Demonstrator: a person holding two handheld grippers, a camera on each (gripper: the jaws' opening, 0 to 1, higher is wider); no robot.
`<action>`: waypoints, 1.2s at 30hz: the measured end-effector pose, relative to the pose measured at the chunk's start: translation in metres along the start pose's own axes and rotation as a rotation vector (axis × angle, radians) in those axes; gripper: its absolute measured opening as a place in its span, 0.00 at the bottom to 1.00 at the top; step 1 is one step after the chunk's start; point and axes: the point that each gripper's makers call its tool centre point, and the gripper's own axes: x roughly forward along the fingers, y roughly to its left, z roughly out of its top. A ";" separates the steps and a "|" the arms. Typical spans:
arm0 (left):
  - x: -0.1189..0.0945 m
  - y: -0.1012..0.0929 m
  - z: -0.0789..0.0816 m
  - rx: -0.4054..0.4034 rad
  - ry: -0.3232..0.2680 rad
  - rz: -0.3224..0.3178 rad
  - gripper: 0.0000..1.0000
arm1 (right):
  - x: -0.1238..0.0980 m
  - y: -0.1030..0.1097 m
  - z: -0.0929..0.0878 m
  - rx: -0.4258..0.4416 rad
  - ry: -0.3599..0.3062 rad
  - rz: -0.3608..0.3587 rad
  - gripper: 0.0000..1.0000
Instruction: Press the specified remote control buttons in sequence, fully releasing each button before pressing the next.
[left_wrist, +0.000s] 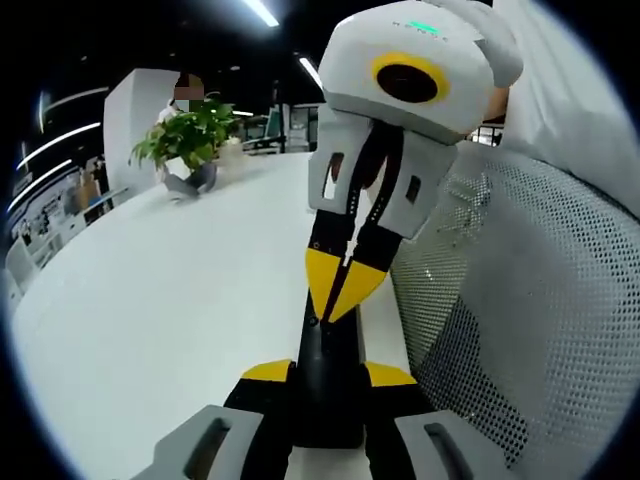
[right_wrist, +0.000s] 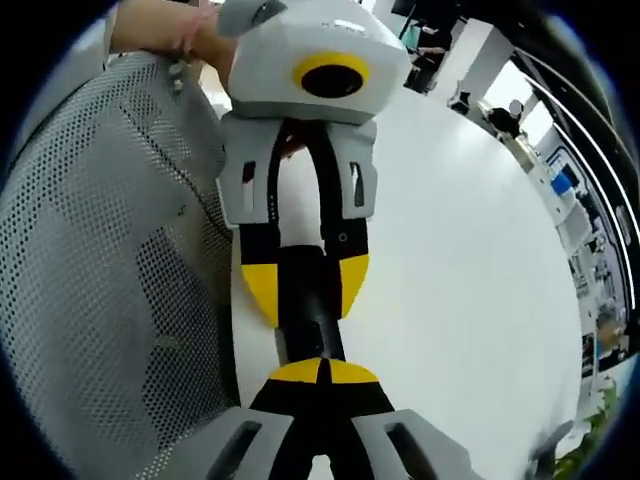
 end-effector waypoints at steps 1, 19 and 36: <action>0.000 0.000 0.000 -0.001 -0.001 0.000 0.25 | 0.000 0.000 0.000 0.011 -0.006 0.004 0.00; 0.001 0.000 -0.001 0.004 -0.002 -0.003 0.25 | 0.003 -0.009 -0.001 0.201 -0.012 0.245 0.00; 0.003 0.001 -0.002 0.005 -0.003 -0.006 0.25 | 0.007 -0.010 -0.001 0.307 0.120 0.281 0.00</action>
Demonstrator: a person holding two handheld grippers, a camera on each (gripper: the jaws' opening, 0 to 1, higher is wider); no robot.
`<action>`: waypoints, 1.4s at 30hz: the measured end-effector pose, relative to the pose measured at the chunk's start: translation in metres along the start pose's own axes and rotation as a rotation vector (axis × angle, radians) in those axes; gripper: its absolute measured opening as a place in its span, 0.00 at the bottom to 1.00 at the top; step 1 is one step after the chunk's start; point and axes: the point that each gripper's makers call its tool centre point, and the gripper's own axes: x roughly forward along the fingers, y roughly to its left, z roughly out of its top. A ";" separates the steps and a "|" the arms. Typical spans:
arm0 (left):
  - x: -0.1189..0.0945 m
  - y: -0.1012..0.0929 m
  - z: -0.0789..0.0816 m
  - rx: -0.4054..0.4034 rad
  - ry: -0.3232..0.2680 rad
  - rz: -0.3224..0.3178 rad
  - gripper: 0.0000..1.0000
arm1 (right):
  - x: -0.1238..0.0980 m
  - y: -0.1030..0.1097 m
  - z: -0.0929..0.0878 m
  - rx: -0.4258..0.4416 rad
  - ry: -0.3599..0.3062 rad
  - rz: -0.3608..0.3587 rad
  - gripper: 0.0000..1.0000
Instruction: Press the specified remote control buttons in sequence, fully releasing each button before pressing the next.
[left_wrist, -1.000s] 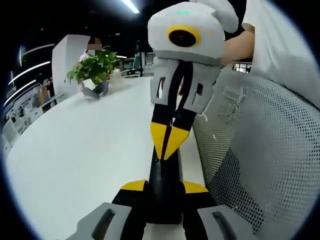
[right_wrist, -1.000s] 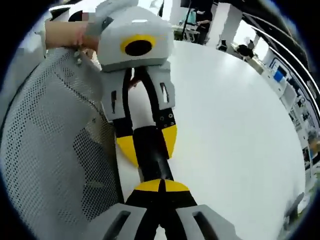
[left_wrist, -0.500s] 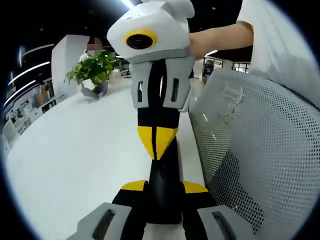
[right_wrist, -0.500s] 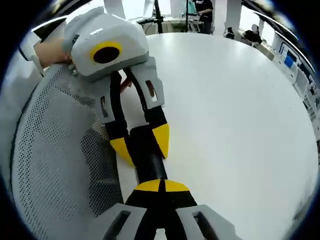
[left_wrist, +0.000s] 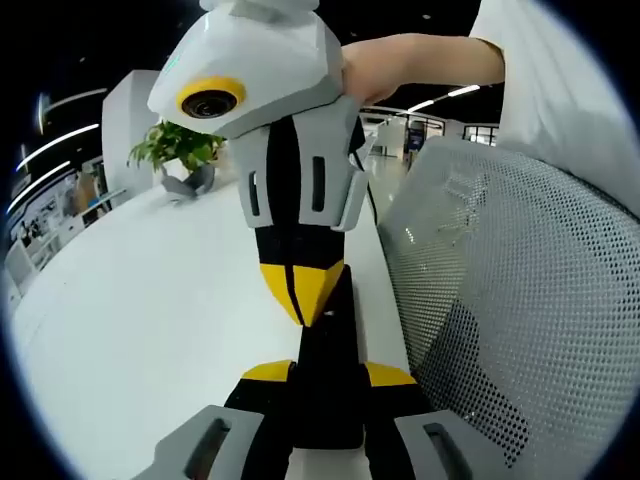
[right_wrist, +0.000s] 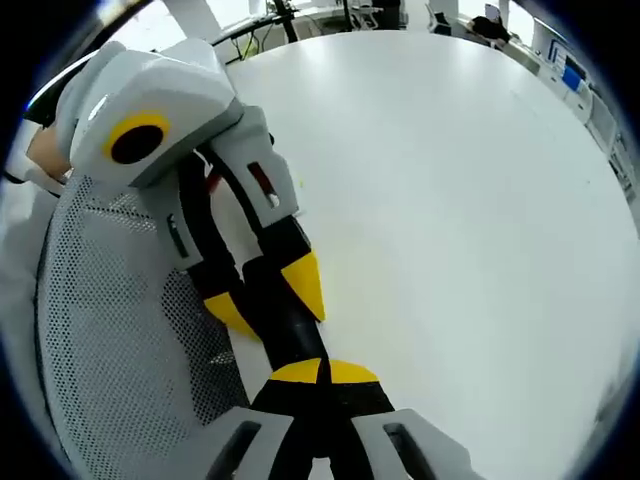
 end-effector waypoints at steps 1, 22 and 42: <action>0.000 0.000 0.000 -0.001 0.000 0.000 0.25 | 0.000 0.000 0.000 -0.002 -0.014 -0.013 0.00; -0.001 -0.002 0.004 -0.010 -0.008 -0.005 0.25 | -0.001 0.019 0.007 -0.136 -0.206 -0.078 0.00; 0.000 -0.003 0.004 -0.025 0.012 -0.001 0.25 | -0.003 0.022 0.005 -0.181 -0.225 -0.164 0.00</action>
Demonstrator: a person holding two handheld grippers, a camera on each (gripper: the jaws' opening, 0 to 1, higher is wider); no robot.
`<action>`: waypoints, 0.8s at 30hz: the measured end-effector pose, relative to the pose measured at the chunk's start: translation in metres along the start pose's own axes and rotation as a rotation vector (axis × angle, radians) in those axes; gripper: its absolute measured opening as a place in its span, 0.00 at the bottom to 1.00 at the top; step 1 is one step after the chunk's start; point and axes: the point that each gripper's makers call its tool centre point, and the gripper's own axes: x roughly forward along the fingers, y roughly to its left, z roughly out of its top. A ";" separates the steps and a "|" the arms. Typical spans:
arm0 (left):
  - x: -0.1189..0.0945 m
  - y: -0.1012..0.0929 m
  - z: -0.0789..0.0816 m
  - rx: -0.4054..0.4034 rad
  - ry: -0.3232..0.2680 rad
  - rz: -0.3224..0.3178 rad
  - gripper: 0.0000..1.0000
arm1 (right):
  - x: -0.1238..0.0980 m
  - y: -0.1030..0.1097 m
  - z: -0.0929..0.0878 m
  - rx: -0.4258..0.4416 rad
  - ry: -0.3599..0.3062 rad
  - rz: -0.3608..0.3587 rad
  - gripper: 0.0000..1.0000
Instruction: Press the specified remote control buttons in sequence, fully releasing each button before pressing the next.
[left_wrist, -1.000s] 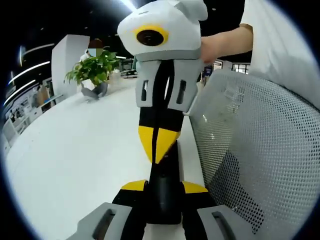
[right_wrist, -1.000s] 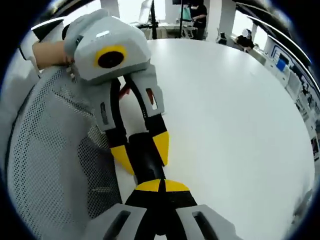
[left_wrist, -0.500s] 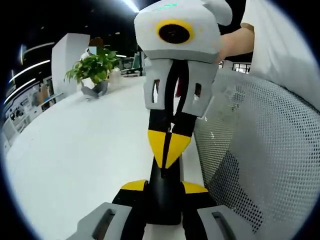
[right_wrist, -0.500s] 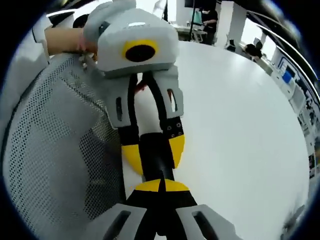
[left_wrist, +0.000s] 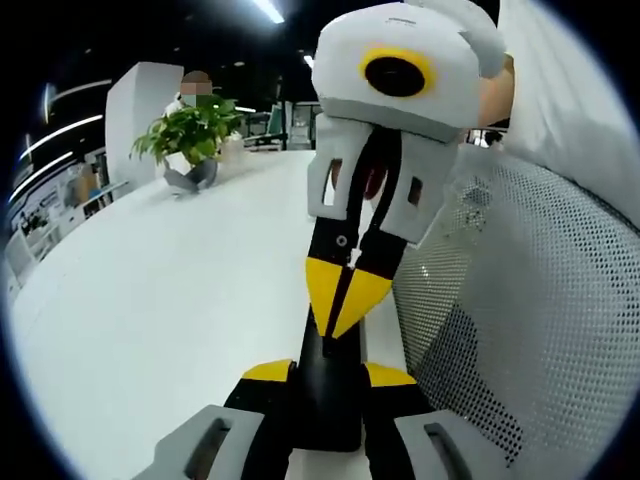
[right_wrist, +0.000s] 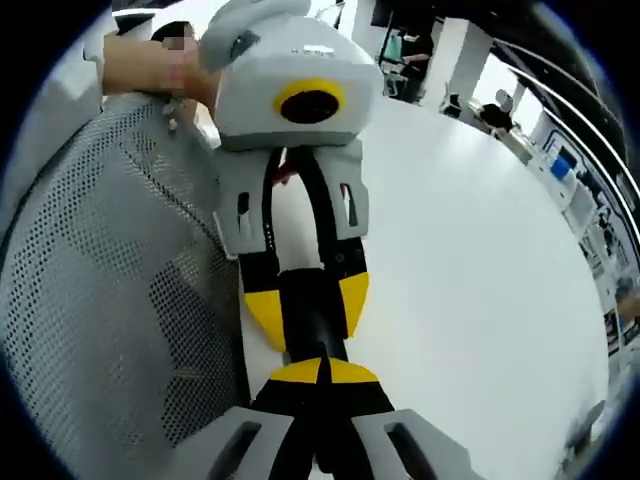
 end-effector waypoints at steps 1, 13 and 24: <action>0.000 0.000 0.000 0.003 0.001 0.001 0.25 | 0.000 0.000 0.002 -0.014 -0.010 -0.004 0.00; 0.000 0.001 -0.001 0.013 0.000 0.000 0.25 | 0.004 -0.001 0.004 -0.058 0.006 0.026 0.00; 0.002 0.002 -0.003 0.027 0.022 0.000 0.24 | 0.007 0.001 0.004 -0.221 0.054 -0.013 0.00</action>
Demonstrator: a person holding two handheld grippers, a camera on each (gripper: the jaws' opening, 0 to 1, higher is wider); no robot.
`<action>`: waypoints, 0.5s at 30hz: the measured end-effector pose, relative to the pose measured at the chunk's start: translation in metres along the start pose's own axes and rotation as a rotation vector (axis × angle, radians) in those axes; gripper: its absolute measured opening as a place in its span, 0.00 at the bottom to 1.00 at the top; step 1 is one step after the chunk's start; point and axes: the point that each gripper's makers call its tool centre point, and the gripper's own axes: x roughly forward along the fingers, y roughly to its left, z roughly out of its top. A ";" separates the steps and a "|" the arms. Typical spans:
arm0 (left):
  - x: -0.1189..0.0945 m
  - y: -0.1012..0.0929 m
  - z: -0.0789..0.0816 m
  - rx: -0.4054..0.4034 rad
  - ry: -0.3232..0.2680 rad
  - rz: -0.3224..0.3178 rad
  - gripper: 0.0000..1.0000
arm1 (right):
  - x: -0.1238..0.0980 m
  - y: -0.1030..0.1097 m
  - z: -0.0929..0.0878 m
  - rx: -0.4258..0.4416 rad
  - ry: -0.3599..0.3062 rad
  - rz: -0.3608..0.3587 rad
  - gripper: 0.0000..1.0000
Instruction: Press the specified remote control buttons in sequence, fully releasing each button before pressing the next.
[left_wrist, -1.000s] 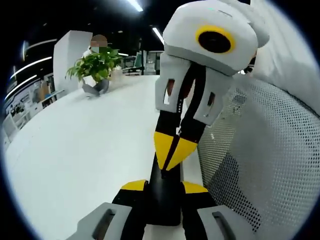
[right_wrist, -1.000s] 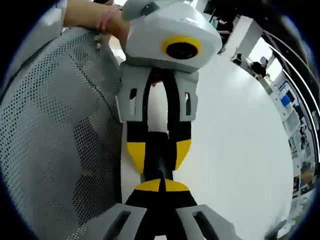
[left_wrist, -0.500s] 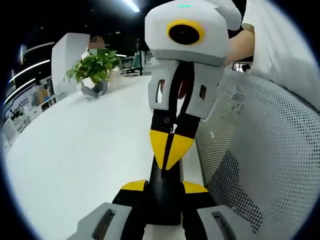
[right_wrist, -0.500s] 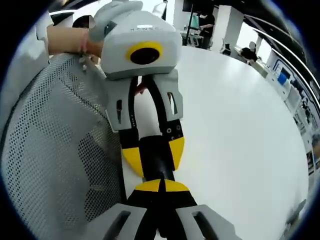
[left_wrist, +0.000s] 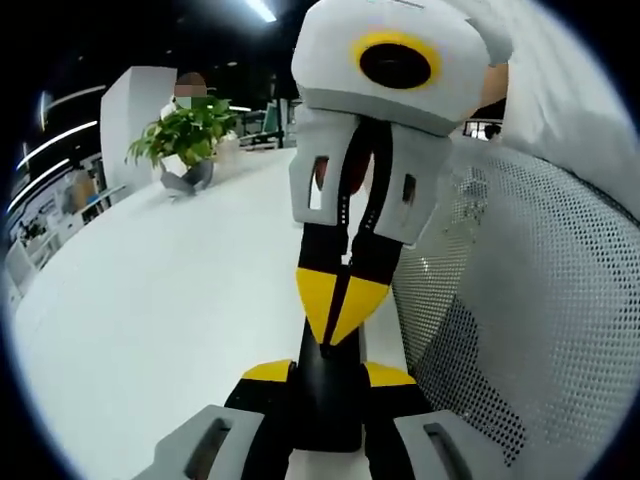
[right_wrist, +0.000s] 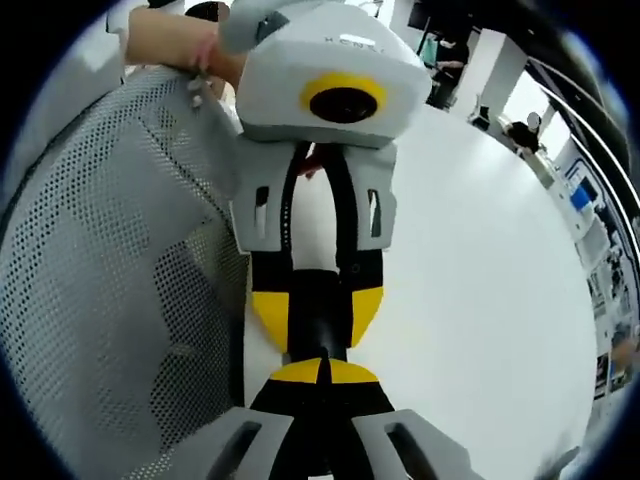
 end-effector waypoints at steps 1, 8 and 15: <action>0.000 0.000 0.000 -0.001 0.001 -0.001 0.24 | 0.000 0.000 0.000 -0.018 0.013 -0.014 0.00; 0.000 -0.001 -0.001 0.005 0.009 0.003 0.24 | 0.001 0.002 0.000 -0.148 0.060 -0.092 0.00; 0.000 -0.001 -0.001 0.008 0.015 0.007 0.24 | 0.000 -0.001 0.000 -0.034 0.021 -0.130 0.00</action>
